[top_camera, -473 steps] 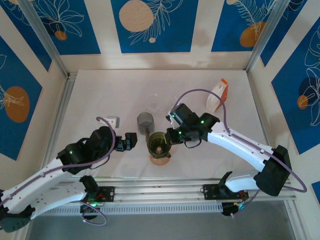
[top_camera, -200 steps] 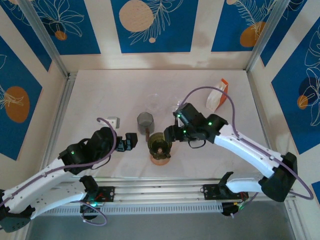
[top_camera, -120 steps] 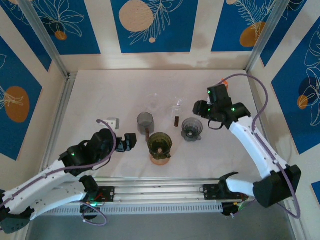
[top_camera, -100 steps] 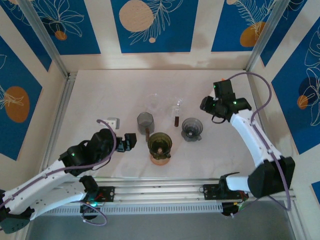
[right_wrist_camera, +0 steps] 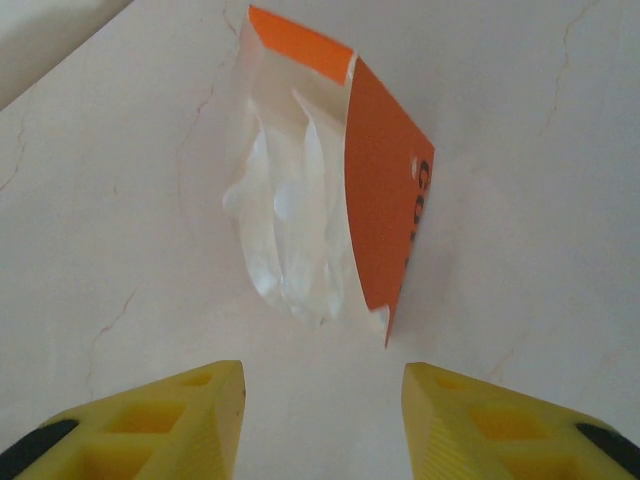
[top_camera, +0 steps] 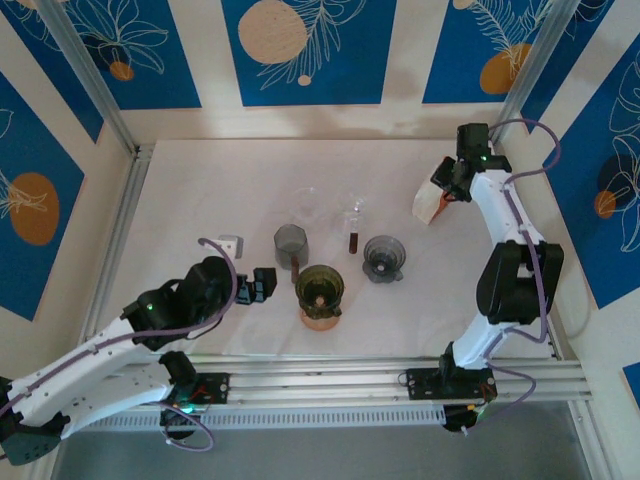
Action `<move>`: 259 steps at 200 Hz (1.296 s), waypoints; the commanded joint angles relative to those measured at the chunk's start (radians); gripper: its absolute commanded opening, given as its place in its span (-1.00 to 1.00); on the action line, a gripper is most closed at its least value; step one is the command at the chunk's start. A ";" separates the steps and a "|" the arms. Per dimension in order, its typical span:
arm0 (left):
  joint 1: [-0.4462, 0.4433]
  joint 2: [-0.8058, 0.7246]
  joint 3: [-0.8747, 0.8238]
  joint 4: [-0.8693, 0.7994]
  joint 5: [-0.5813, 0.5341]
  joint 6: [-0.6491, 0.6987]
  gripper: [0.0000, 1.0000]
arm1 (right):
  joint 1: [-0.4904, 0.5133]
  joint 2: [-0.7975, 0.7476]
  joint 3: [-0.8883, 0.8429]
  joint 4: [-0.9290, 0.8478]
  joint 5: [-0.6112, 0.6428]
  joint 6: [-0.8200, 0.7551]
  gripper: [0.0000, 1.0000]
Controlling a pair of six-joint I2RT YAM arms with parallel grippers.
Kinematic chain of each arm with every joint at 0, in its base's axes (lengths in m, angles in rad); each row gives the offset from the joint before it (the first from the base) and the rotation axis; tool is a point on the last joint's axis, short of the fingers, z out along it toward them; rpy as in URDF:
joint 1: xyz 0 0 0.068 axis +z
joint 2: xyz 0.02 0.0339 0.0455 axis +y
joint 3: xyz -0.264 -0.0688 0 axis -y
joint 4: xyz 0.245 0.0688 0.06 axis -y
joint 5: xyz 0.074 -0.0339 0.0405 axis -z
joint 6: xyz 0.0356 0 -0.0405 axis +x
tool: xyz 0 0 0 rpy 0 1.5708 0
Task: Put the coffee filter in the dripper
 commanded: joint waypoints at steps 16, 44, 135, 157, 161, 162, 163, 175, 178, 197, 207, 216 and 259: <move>0.007 0.015 -0.002 0.027 0.010 0.031 1.00 | -0.023 0.100 0.105 -0.032 0.012 -0.034 -0.11; 0.009 0.035 0.001 0.034 0.015 0.035 1.00 | -0.029 0.169 0.183 -0.063 0.021 -0.048 -0.19; 0.023 0.060 -0.002 0.049 0.028 0.035 1.00 | -0.038 0.293 0.335 -0.141 0.039 -0.076 -0.30; 0.026 0.064 -0.004 0.048 0.031 0.028 1.00 | -0.041 0.305 0.334 -0.145 0.039 -0.081 -0.31; 0.027 0.063 -0.004 0.048 0.030 0.028 1.00 | -0.042 0.309 0.333 -0.145 0.039 -0.082 -0.31; 0.027 0.063 -0.004 0.046 0.030 0.027 1.00 | -0.042 0.308 0.334 -0.146 0.038 -0.083 -0.31; 0.027 0.063 -0.004 0.045 0.030 0.027 1.00 | -0.042 0.309 0.334 -0.145 0.038 -0.082 -0.31; 0.028 0.063 -0.004 0.046 0.033 0.026 1.00 | -0.042 0.315 0.330 -0.143 0.037 -0.086 -0.35; 0.029 0.064 -0.004 0.046 0.035 0.026 1.00 | -0.042 0.317 0.330 -0.143 0.035 -0.087 -0.36; 0.031 0.064 -0.001 0.039 0.036 0.026 1.00 | -0.046 0.326 0.334 -0.142 0.030 -0.097 -0.44; 0.032 0.063 0.002 0.033 0.033 0.027 1.00 | -0.047 0.330 0.335 -0.142 0.028 -0.100 -0.49; 0.032 0.064 0.004 0.032 0.033 0.026 1.00 | -0.050 0.330 0.332 -0.141 0.026 -0.103 -0.52; 0.037 0.074 0.007 0.038 0.040 0.028 1.00 | -0.052 0.342 0.337 -0.144 0.015 -0.131 -0.66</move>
